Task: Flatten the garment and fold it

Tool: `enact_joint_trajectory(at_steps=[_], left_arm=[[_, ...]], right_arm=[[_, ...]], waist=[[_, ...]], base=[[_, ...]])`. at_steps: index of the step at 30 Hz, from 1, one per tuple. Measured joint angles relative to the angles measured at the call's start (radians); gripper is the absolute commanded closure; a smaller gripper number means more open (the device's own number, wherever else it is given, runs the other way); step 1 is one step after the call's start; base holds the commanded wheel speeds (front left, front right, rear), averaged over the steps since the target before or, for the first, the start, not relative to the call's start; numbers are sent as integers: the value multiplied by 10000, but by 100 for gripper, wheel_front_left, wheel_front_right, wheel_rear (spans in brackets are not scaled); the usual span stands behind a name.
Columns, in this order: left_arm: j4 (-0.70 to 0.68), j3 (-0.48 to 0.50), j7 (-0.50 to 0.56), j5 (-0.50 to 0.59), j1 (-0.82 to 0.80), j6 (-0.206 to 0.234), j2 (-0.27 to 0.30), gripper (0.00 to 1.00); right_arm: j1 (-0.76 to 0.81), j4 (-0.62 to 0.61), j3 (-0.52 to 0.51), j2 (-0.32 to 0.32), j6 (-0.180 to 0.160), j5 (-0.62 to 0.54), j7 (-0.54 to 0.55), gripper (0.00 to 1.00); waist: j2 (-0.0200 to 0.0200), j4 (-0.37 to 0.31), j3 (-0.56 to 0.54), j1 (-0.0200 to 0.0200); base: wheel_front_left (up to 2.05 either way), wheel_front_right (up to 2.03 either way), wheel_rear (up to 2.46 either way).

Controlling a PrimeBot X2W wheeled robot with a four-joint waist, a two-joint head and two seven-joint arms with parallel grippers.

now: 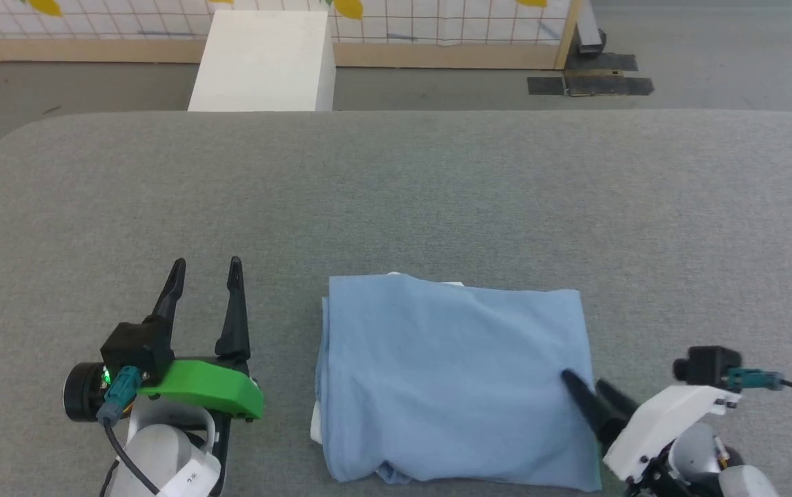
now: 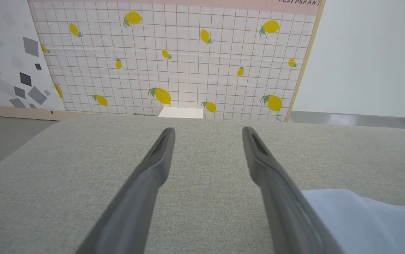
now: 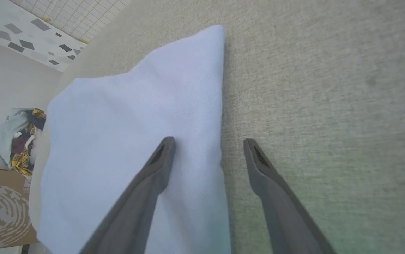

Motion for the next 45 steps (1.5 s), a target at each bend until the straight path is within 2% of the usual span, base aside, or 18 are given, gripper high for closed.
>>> enact_joint_trajectory(at_steps=[6,7,8,9,10,11,14,16,21,24,27,32,35,40,45], left_arm=[[25,-2,0,-2,4,0,-31,0],[25,0,0,-2,6,0,-35,0],[27,6,0,-2,10,0,-36,0],[25,17,0,-2,15,0,-38,0],[23,35,0,-2,17,0,-40,0],[19,50,0,-2,17,4,-46,0],[6,98,0,-2,22,10,-54,0],[-31,134,0,-2,39,15,-63,0],[-140,268,0,-2,55,15,-69,0],[-322,456,0,-2,81,65,-65,0],[-535,529,0,-2,87,104,-61,0],[-805,520,0,54,-82,100,-48,0],[-922,548,0,171,-390,88,46,0],[-1141,587,-2,376,-738,56,326,0],[-1398,702,6,493,-864,73,683,0]], right_arm=[[-475,763,439,-15,0,203,844,0],[-567,828,518,-17,0,207,934,7],[-648,876,596,-15,0,207,1018,30],[-709,905,654,-15,0,198,1072,57],[-773,917,709,-15,0,119,1110,91],[-831,911,725,-12,0,-23,1108,100],[-950,759,809,-10,0,-489,1197,100],[-1072,431,897,-8,0,-1204,1336,100],[-1989,-1189,1609,-92,0,-4654,2454,100],[-2711,-1896,2615,-742,6,-6126,2951,100],[-3260,-2033,3141,-1662,8,-6656,3225,100],[-4159,-1507,2924,-2940,6,-7066,3189,100],[-4549,-938,2591,-3260,6,-7240,3049,100],[-5251,138,1718,-3359,8,-7804,2182,100],[-6076,1216,522,-3114,6,-8496,1026,100]], waist=[[0,187,21,0],[0,206,23,0],[0,218,27,0],[0,220,32,0],[0,216,41,0],[0,207,52,0],[0,150,72,0],[0,77,80,0],[0,-289,149,0],[0,-610,208,0],[0,-1013,292,0],[1,-1789,552,0],[0,-2235,804,0],[0,-2890,1375,0],[0,-3496,2042,1]], base=[[0,0,0],[0,0,0],[0,0,0],[0,0,0],[0,0,0],[0,0,0],[0,0,0],[0,0,0],[0,0,0],[0,0,0],[0,0,0],[0,0,0],[0,0,0],[0,0,0],[0,0,0]])
